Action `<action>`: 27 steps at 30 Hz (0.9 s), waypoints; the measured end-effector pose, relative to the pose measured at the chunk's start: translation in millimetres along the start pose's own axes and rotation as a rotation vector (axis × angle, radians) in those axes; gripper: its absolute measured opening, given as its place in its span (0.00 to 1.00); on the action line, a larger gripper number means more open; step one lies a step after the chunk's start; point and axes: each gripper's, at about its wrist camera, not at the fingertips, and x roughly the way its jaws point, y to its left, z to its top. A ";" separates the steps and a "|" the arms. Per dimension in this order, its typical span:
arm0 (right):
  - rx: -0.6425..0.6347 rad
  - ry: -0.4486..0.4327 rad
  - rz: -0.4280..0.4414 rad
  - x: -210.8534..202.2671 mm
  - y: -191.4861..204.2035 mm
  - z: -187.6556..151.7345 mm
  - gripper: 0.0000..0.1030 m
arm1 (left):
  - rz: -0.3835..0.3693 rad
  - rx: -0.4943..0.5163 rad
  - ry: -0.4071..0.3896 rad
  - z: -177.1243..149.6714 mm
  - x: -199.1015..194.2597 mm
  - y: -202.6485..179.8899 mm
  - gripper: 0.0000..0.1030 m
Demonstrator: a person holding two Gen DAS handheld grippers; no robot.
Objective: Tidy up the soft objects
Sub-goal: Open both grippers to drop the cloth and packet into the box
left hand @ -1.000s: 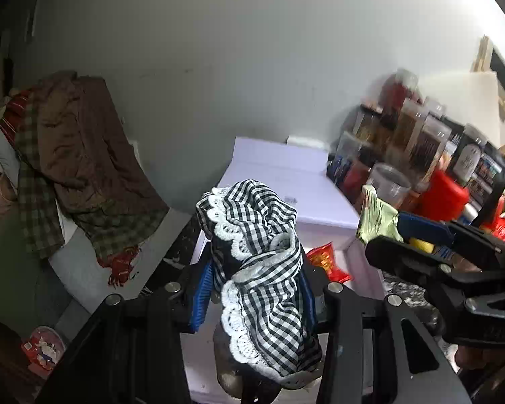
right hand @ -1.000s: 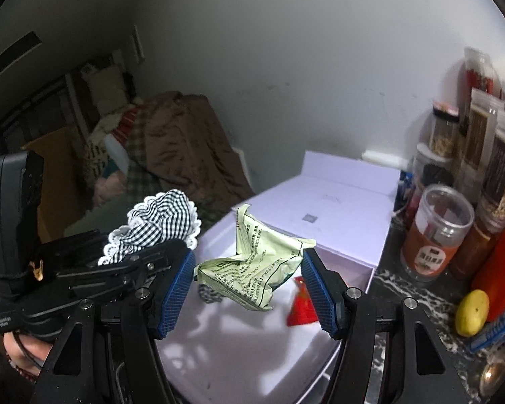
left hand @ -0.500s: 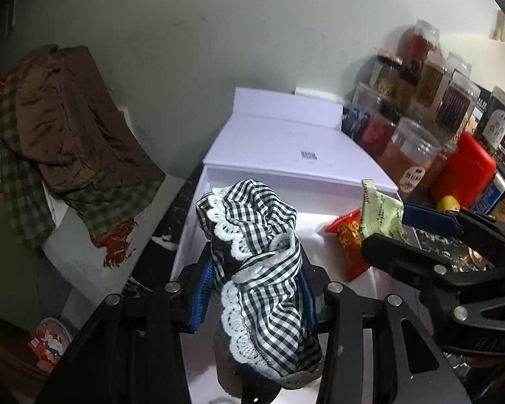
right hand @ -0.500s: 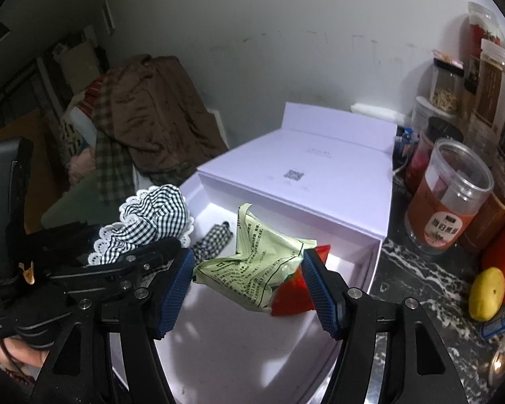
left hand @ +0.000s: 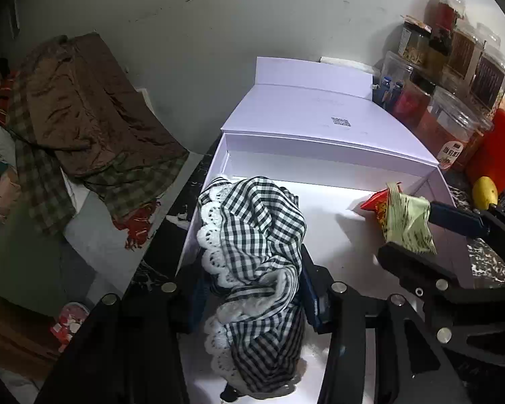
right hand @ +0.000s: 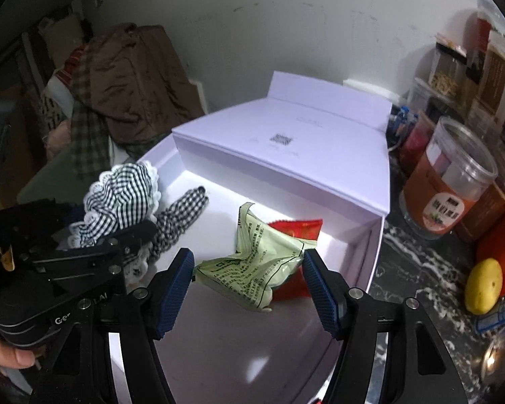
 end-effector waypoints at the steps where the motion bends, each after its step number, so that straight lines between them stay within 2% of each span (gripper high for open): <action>1: 0.000 0.011 -0.004 1.0 -0.5 -0.6 0.66 | 0.006 0.000 0.004 0.3 0.5 -0.5 0.49; 3: -0.006 0.020 -0.020 1.2 -1.0 -1.1 0.66 | 0.018 -0.001 0.016 0.6 1.6 -1.9 0.50; 7: -0.013 0.016 -0.041 -3.7 -2.6 -1.9 0.75 | 0.048 -0.002 0.023 1.9 2.7 -4.9 0.50; 12: -0.011 -0.001 -0.044 -16.5 -6.7 -3.2 0.75 | 0.061 -0.018 0.013 1.9 -6.1 -4.2 0.50; 14: -0.007 -0.010 -0.045 -22.3 -7.6 -3.0 0.75 | 0.044 -0.028 0.004 1.9 -13.2 -3.5 0.50; 25: -0.005 -0.125 -0.055 -85.6 -9.4 0.5 0.75 | 0.023 -0.027 -0.114 8.4 -77.0 -17.7 0.51; 27: -0.004 -0.150 -0.060 -100.1 -9.8 0.4 0.75 | 0.020 -0.027 -0.130 8.7 -87.6 -20.0 0.53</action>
